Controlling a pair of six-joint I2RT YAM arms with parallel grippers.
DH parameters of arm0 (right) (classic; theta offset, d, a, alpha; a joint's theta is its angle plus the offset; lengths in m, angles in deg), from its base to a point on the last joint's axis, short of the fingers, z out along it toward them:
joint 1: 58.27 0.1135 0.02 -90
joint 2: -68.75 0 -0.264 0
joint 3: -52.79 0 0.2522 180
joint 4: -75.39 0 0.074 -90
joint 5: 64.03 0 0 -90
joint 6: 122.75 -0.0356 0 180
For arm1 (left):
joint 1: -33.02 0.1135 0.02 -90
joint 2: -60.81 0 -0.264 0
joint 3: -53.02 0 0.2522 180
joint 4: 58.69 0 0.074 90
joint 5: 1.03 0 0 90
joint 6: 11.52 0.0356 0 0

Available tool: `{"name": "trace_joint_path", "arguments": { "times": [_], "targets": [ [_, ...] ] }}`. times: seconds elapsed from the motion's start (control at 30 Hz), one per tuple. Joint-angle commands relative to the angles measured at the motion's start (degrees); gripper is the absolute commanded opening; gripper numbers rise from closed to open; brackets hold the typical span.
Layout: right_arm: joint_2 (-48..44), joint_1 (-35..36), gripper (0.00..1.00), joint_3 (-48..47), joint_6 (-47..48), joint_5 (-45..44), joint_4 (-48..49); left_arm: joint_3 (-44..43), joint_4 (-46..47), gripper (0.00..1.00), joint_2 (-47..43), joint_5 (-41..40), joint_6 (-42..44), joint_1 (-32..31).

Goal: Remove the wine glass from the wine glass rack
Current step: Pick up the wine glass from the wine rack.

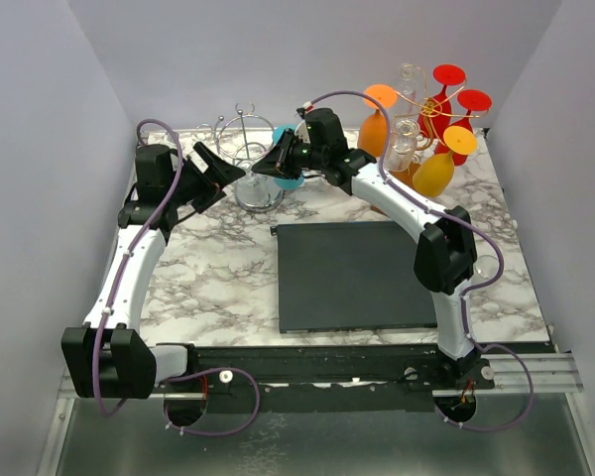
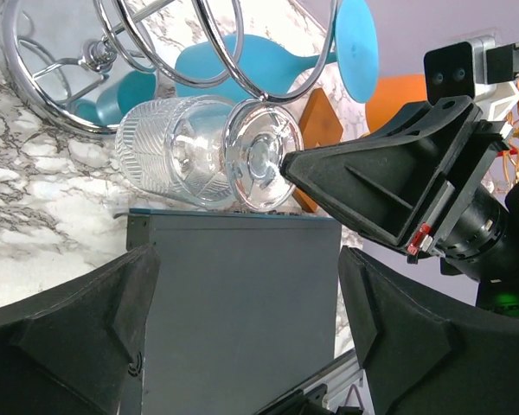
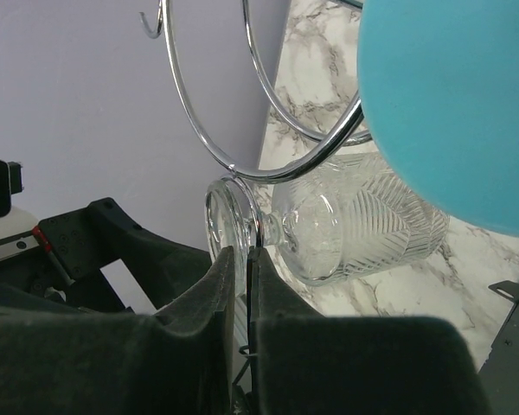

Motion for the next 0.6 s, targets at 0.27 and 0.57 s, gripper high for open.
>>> {"name": "trace_joint_path", "arguments": {
  "times": [0.27, 0.57],
  "targets": [
    [-4.3, 0.1, 0.0, 3.0, -0.8, 2.7, 3.1, -0.4, 3.3, 0.89, 1.6, 2.8, -0.6, 0.5],
    [-4.4, 0.0, 0.01, 4.8, -3.2, 5.0, 6.1, -0.1, 4.8, 0.87, 1.8, 4.0, -0.7, 0.5]
  ]
}}
